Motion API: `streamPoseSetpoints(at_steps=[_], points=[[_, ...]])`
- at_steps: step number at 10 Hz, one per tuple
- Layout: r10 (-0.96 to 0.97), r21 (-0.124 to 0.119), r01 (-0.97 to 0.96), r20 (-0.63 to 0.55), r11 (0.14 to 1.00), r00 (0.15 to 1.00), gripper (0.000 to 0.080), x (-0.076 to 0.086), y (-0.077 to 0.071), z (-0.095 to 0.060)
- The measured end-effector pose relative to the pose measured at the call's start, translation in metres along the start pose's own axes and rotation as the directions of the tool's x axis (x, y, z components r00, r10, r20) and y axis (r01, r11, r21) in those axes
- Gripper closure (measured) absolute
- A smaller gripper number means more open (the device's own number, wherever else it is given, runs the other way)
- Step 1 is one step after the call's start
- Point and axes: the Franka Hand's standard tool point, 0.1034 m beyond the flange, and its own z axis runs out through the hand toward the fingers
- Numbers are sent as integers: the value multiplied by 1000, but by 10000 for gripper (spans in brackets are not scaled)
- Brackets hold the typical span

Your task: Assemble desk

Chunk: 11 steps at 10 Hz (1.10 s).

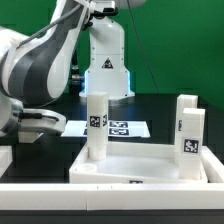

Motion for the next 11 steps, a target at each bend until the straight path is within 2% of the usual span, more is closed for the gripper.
streamPoseSetpoints(at_steps=[1,2,3,4,5,6,8,9,10,11], points=[[0,18,0,28,1000,1000,512,-16,-5,-10],[-1,30,0,25,1000,1000,512,-35,-17,-30],[1,24,-1,6,1000,1000,511,-49,-28,-47],[-11,29,12,-24,1000,1000,511,-59,-32,-60],[-11,27,12,-40,1000,999,511,-62,-28,-65],[-11,18,12,-72,1000,997,511,-56,-27,-66],[-22,-7,21,-215,1000,976,511,-48,-29,-76],[-27,-31,18,-296,999,955,511,-47,-39,-89],[-44,-44,31,-337,999,940,511,-49,-49,-102],[-58,-54,40,-405,998,912,511,-53,-57,-130]])
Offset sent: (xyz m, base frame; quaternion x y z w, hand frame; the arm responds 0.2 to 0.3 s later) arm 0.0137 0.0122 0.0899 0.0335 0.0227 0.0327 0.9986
